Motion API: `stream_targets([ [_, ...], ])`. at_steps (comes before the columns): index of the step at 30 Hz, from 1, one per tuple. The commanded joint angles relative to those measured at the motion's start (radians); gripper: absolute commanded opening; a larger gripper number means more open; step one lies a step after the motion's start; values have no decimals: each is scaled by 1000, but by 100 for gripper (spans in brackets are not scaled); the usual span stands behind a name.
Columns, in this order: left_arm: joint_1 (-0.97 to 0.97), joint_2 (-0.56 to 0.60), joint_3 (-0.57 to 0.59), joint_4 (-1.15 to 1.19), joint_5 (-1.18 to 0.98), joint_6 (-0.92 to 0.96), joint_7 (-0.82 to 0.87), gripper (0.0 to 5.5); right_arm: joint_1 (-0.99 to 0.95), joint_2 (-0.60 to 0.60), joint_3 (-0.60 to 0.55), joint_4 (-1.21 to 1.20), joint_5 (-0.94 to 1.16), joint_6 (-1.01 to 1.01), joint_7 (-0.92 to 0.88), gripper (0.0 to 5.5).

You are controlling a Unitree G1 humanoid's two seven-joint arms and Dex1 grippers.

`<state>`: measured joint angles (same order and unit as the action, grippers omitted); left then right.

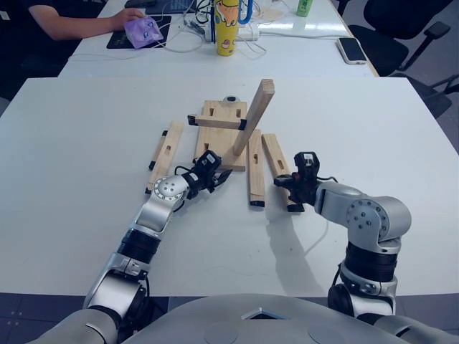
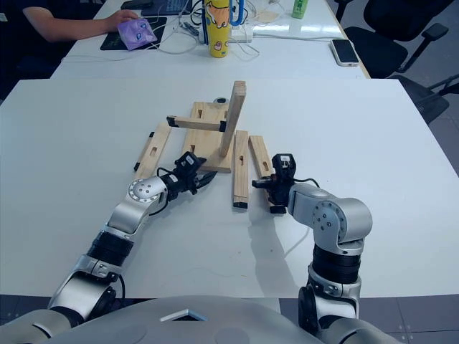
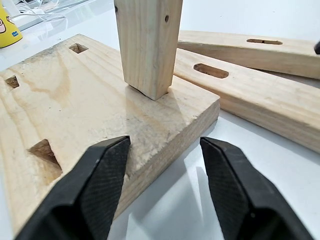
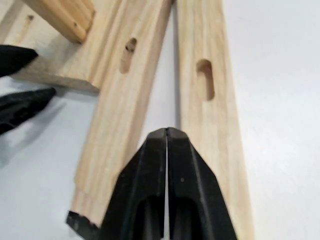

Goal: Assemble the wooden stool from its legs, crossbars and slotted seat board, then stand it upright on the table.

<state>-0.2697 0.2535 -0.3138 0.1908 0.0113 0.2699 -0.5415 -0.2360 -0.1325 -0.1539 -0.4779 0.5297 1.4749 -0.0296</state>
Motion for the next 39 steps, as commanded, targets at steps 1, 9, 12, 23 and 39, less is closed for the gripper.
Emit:
stream_targets([
  [1, 87, 26, -14, 80, 26, 105, 1, 260, -37, 78, -57, -38, 7, 40, 11, 60],
  [9, 63, 24, -18, 88, 25, 106, -12, 260, -20, 224, -100, -33, -61, 121, -24, 202],
  [12, 58, 22, -22, 89, 25, 107, -18, 260, -14, 245, -93, -24, -82, 126, -19, 255],
  [23, 63, 5, -35, 87, 18, 110, -31, 260, -5, 244, 16, 34, -138, 73, 4, 351],
  [39, 43, 5, -38, 86, 20, 113, -42, 260, -49, 256, 184, 119, -297, 136, -85, 351],
])
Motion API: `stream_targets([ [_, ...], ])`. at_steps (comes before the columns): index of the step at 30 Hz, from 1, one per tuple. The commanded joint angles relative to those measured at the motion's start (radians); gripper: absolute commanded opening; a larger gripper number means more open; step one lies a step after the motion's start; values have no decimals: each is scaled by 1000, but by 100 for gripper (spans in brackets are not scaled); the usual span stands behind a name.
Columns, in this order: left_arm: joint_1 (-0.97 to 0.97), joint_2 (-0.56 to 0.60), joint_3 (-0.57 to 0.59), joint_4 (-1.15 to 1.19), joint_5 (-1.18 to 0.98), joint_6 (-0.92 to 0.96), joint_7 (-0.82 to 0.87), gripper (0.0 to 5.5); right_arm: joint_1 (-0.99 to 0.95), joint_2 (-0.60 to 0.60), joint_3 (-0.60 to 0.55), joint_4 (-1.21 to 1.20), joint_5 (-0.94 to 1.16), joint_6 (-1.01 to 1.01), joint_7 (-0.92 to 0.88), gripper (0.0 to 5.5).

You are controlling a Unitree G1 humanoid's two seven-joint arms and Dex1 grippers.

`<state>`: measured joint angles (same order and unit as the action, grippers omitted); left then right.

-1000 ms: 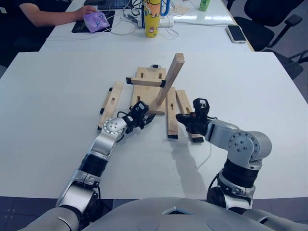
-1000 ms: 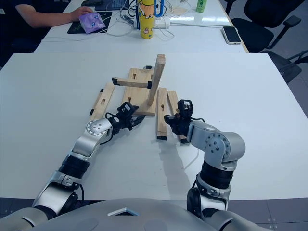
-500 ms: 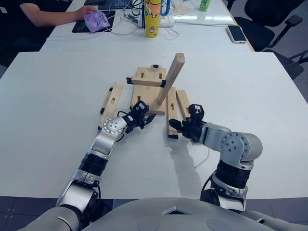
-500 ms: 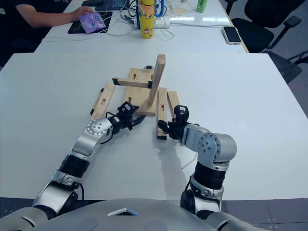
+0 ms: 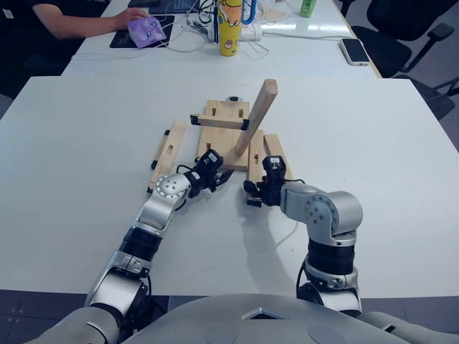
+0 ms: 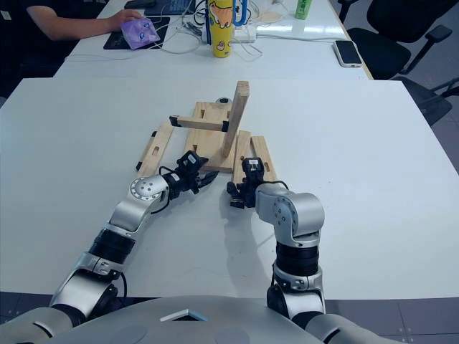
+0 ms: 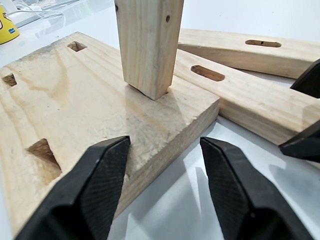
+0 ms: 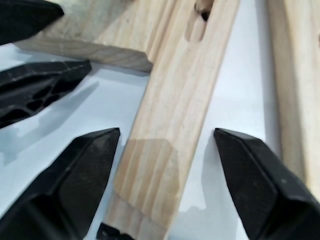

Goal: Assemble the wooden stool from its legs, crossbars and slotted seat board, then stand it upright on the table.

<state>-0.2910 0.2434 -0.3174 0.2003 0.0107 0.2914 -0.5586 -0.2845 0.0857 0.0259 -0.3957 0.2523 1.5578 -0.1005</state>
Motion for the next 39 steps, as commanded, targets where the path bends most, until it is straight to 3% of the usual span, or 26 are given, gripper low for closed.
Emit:
stream_targets([
  [1, 64, 15, -35, 79, 20, 90, -26, 260, -3, 57, -8, 46, -26, 55, -21, 351],
  [10, 57, 19, -39, 90, 22, 85, -39, 260, -55, 132, -3, 133, -133, 56, -183, 208],
  [14, 56, 25, -32, 91, 20, 84, -40, 260, -66, 80, 69, 147, -138, 57, -185, 207],
  [21, 65, 34, -32, 88, 21, 66, -49, 260, -180, 37, 37, 60, -166, 43, -162, 207],
  [26, 72, 40, -28, 83, 16, 48, -60, 260, -221, -8, 17, 5, -211, -196, -150, 207],
  [29, 74, 42, -18, 75, 1, 35, -75, 260, -216, -4, -45, 2, -178, -373, -97, 207],
  [33, 80, 63, 2, 57, -17, 8, -96, 260, -239, 25, -301, 42, 78, -714, 119, 207],
  [36, 95, 86, -5, 47, -17, -7, -127, 260, -273, -28, -410, 49, 259, -803, 261, 207],
  [39, 116, 107, 0, 29, -18, -25, -132, 260, -294, -118, -525, 93, 484, -764, 380, 207],
])
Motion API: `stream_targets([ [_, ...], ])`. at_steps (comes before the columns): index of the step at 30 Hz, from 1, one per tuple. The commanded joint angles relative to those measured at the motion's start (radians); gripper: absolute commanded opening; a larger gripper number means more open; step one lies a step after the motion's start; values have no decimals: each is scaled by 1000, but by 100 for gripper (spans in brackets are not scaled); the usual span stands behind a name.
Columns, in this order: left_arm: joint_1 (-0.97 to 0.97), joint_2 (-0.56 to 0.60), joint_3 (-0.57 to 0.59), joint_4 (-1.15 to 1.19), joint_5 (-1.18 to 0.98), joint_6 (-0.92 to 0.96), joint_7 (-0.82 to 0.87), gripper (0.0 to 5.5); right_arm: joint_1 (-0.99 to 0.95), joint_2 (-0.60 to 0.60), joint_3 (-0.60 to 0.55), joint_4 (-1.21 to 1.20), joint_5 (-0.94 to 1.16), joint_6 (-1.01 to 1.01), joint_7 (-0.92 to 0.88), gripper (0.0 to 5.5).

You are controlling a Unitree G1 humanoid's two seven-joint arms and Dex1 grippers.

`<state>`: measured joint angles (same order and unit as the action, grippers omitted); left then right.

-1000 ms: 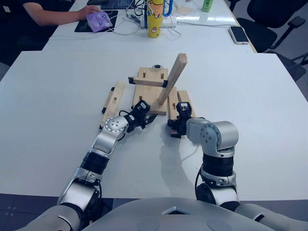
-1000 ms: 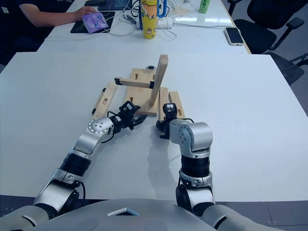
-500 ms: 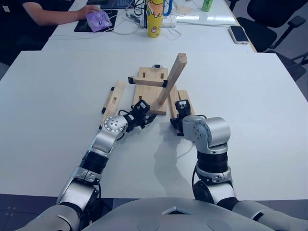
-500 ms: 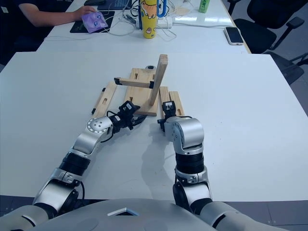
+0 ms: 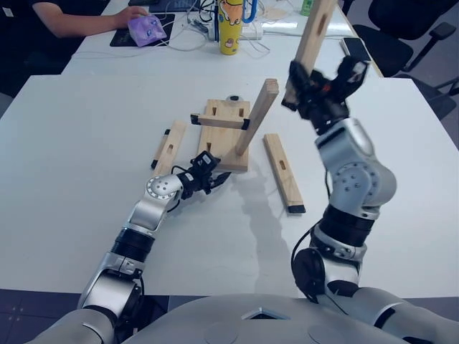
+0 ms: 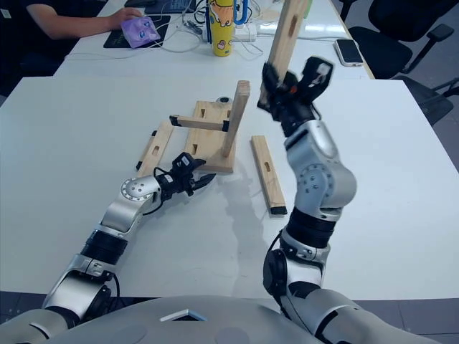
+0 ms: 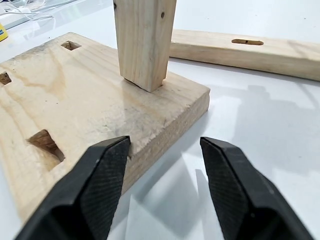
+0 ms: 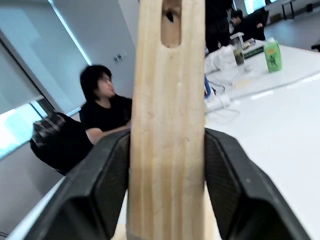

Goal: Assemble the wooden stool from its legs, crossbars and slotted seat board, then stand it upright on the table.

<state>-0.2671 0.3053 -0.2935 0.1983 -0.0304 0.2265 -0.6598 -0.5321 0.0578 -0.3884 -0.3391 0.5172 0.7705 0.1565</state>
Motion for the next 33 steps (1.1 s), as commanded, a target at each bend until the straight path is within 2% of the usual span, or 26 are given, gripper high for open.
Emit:
stream_targets([
  [1, 98, 51, -22, 25, 23, 33, -31, 260, -44, -125, -137, 51, 287, 51, 159, 207],
  [6, 147, 69, 21, -56, -51, 33, -73, 260, 51, -317, -186, 90, 626, 222, 418, 207],
  [10, 153, 55, 57, -75, -134, 71, -118, 260, 250, -431, -137, 93, 722, 308, 663, 207],
  [13, 166, 62, 68, -109, -176, 107, -147, 304, 327, -471, -82, 52, 749, 331, 736, 207],
  [17, 206, 80, 142, -265, -357, 250, -214, 364, 410, -549, 24, 6, 697, 323, 850, 207],
  [24, 159, 148, 371, -504, -847, 615, -264, 485, 504, -662, 224, 26, 516, 192, 1069, 206],
  [29, 63, 160, 452, -498, -1110, 786, -222, 488, 484, -681, 323, 65, 447, 130, 1150, 206],
  [33, 14, 163, 437, -483, -1156, 831, -191, 488, 462, -694, 378, 74, 418, 107, 1196, 206],
])
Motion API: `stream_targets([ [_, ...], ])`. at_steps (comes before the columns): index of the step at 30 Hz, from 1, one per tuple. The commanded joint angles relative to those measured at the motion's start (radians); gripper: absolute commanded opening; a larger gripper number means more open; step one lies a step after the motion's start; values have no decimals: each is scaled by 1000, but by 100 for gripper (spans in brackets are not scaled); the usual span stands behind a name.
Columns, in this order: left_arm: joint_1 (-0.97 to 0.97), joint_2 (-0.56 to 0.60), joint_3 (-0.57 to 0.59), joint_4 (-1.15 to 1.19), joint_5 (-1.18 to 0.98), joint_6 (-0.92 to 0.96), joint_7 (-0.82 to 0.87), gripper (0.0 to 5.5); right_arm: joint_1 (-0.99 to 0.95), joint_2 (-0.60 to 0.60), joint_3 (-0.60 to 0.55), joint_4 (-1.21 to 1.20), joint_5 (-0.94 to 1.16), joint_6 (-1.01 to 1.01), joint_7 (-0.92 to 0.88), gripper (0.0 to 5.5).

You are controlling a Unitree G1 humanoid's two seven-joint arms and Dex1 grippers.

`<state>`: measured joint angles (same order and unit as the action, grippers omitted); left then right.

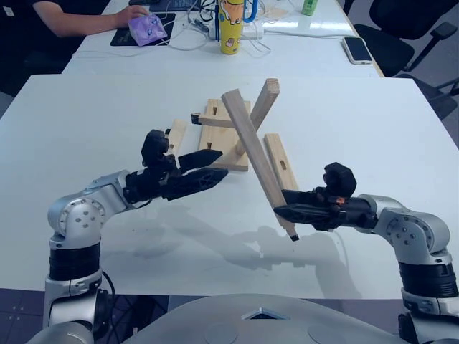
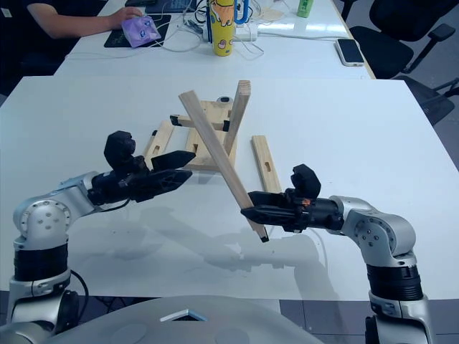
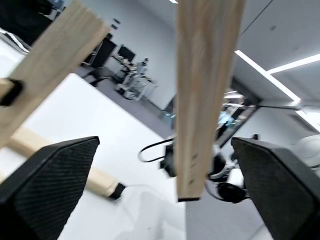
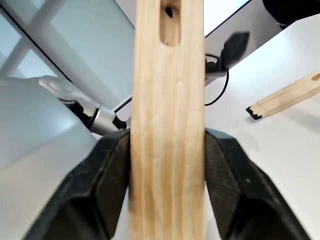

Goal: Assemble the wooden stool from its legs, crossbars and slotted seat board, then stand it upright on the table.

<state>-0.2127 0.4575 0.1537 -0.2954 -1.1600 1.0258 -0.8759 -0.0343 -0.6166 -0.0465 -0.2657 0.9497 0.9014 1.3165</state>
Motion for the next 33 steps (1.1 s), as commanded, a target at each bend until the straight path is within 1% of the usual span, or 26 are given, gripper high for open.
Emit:
stream_targets([
  [1, -47, 8, -10, 14, -38, 38, 28, 488, -42, -18, 46, 3, -22, -30, 37, 206],
  [6, -50, -1, -28, 13, -54, 48, 45, 488, -77, -2, 95, 35, -67, -74, 44, 206],
  [14, -75, 3, -10, 30, -97, 50, 75, 488, -61, -12, 137, 36, -119, -131, 45, 206],
  [19, -73, 5, 3, 51, -117, 55, 79, 411, -62, -12, 140, 46, -130, -146, 44, 206],
  [20, -71, 8, 1, 51, -114, 56, 75, 405, -62, -12, 141, 46, -130, -148, 43, 206],
  [30, -58, 26, -13, 54, -100, 58, 64, 234, -82, 5, 127, 61, -120, -157, 21, 206],
  [32, -63, 26, -12, 58, -102, 56, 65, 213, -82, -1, 135, 59, -126, -159, 29, 206],
  [33, -65, 25, -11, 57, -103, 55, 65, 212, -80, -3, 137, 59, -127, -160, 32, 206],
])
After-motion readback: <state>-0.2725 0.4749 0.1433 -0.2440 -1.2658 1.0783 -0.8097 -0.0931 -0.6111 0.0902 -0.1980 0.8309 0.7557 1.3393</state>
